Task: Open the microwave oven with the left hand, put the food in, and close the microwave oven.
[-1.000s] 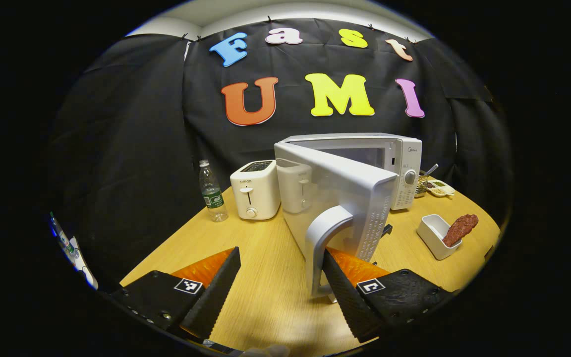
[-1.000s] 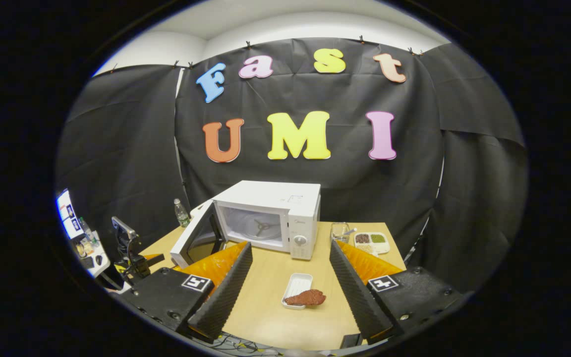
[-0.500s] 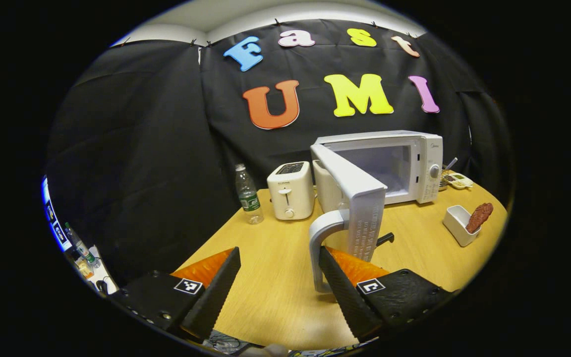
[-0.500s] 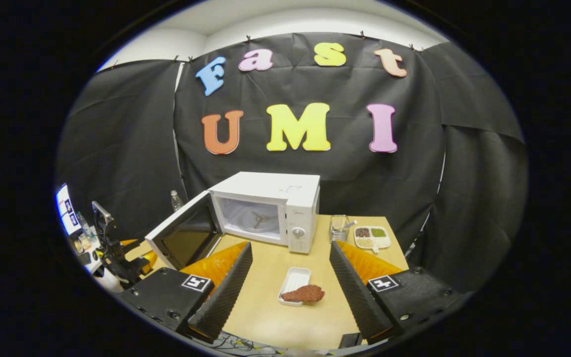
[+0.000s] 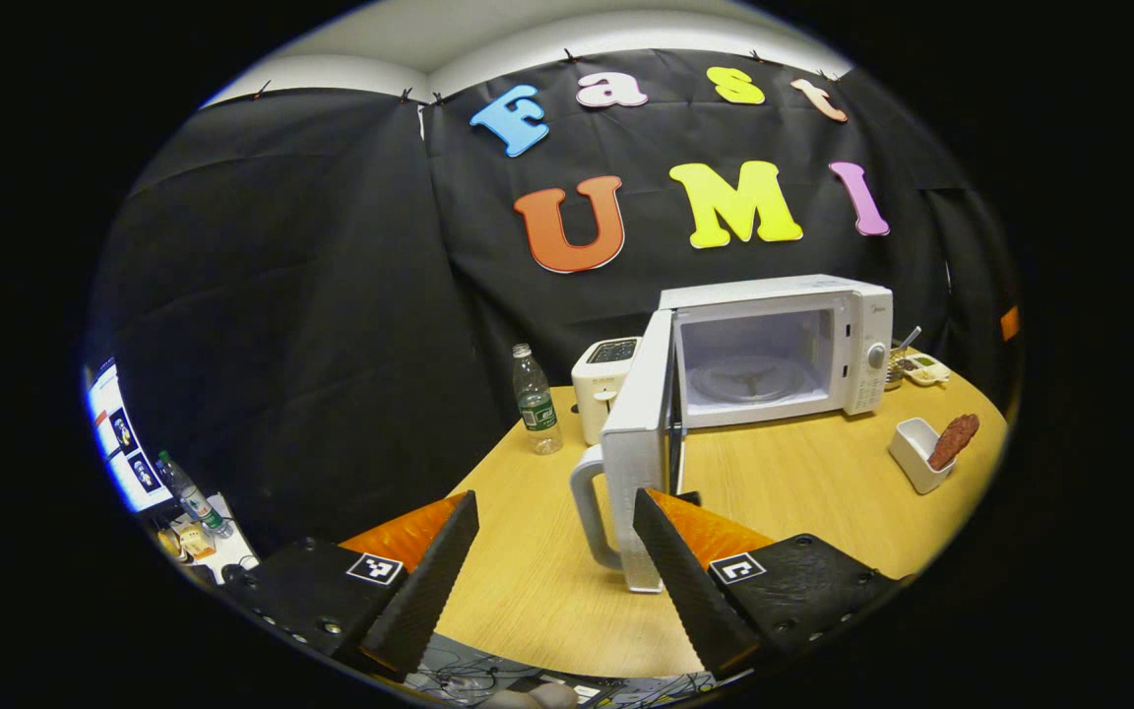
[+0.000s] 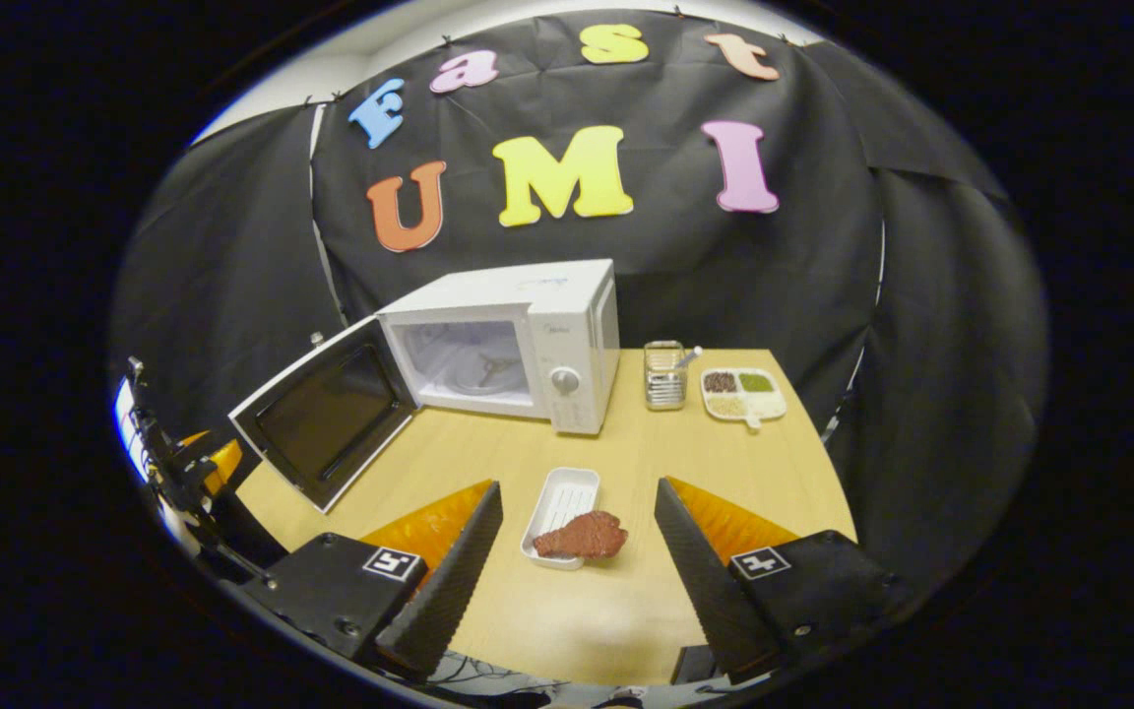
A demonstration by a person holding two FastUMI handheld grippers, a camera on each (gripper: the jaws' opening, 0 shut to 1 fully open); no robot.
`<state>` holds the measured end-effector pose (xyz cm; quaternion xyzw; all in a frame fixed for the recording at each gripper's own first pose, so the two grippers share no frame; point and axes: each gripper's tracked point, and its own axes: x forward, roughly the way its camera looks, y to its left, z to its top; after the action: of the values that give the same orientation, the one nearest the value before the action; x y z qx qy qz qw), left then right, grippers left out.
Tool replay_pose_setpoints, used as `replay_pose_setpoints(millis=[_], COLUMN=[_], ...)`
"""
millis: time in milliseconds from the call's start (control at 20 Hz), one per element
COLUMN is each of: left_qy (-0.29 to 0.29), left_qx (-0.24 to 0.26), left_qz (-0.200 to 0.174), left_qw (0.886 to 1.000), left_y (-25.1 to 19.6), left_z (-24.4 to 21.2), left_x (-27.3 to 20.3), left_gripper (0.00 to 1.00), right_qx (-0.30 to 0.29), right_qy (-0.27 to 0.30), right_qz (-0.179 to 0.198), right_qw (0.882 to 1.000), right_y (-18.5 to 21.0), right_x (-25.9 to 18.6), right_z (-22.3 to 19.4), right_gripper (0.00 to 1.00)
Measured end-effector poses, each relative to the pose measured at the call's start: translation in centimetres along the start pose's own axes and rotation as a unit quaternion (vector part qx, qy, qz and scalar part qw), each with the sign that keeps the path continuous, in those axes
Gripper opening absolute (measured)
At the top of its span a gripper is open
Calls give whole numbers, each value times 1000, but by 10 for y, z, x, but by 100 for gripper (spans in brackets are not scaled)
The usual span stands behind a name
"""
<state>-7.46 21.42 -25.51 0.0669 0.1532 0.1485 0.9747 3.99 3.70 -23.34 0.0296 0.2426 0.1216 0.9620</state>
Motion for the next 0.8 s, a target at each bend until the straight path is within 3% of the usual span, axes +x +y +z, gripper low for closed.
replay_pose_setpoints(millis=[100,350,600,800], left_qy=[-7,-24,-26,-24], left_qx=[-13,-33,-12,-14], left_qz=[-15,-26,8,43], left_qw=[1000,999,1000,999], left_y=[-21,-65,-90,-110], left_z=[18,61,90,104], left_x=[-13,-38,-44,-49], left_gripper=[97,97,97,97], right_qx=[29,90,168,180], right_qy=[38,106,182,242], right_qz=[22,66,153,206], right_qw=[999,988,957,931], right_y=[-8,-30,-23,-21], right_x=[23,78,109,116], right_z=[-26,-61,-75,-84], right_gripper=[84,80,65,54])
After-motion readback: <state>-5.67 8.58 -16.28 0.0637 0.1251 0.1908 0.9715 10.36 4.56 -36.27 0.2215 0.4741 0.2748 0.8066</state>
